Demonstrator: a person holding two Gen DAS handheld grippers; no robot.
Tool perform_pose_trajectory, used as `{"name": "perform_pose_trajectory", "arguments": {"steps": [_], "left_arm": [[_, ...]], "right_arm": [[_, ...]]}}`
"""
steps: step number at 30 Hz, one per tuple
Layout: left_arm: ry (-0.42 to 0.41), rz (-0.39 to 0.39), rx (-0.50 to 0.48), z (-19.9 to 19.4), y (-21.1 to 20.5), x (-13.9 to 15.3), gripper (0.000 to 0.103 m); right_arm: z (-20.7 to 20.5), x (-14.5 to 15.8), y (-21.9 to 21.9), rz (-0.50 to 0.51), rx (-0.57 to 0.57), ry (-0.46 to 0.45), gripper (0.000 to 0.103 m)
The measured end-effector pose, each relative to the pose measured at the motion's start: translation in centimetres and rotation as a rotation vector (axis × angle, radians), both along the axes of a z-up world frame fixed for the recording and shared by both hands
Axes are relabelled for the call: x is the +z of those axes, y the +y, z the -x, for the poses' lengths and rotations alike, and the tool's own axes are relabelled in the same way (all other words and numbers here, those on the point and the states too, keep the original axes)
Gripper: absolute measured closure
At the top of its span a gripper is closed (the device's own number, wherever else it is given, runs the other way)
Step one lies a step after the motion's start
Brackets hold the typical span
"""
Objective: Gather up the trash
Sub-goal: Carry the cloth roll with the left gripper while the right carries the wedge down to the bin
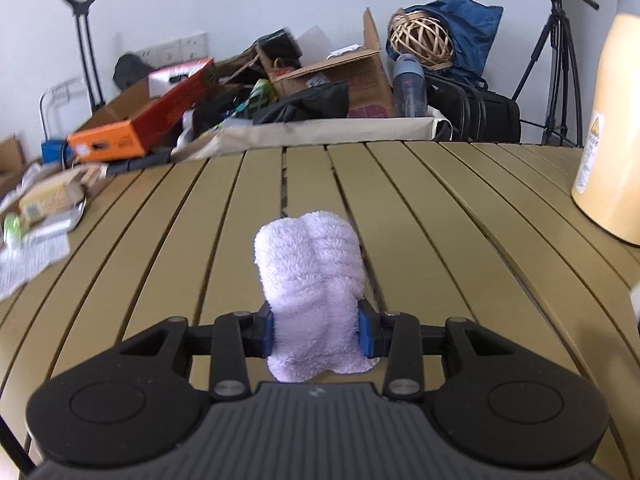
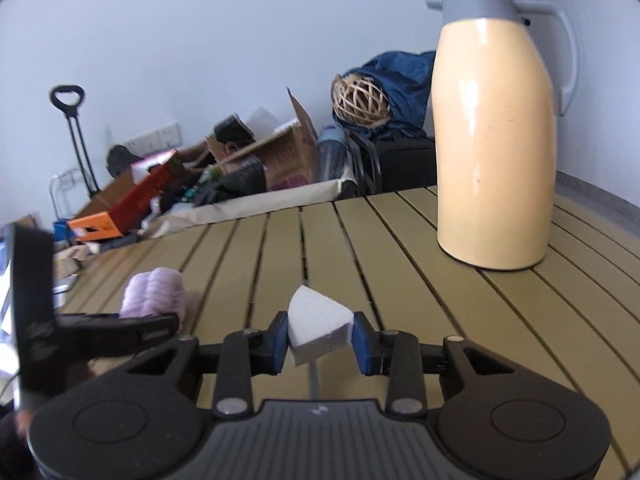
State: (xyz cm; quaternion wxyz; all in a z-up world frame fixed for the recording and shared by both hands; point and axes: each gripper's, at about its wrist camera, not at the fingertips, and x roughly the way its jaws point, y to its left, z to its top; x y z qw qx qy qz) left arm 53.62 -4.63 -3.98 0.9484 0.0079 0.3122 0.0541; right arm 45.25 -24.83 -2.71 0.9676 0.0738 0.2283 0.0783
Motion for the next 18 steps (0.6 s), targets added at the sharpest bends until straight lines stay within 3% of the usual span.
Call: {"name": "perform_pose_trajectory", "arguments": {"steps": [3,10,18], "left_arm": [[0.006,0.047,0.002,2.4,1.7,0.7,0.065],[-0.030,0.047,-0.009,8.1,4.1,3.1,0.065],[-0.057,0.057,-0.048,15.1,4.8,3.9,0.065]], "right_arm": [[2.8,0.0,0.6,0.022,0.027,-0.031,0.071],[7.9,0.2,1.7,0.039,0.076,-0.044,0.071],[13.3,-0.2,3.0,0.057,0.128,-0.038,0.071]]}}
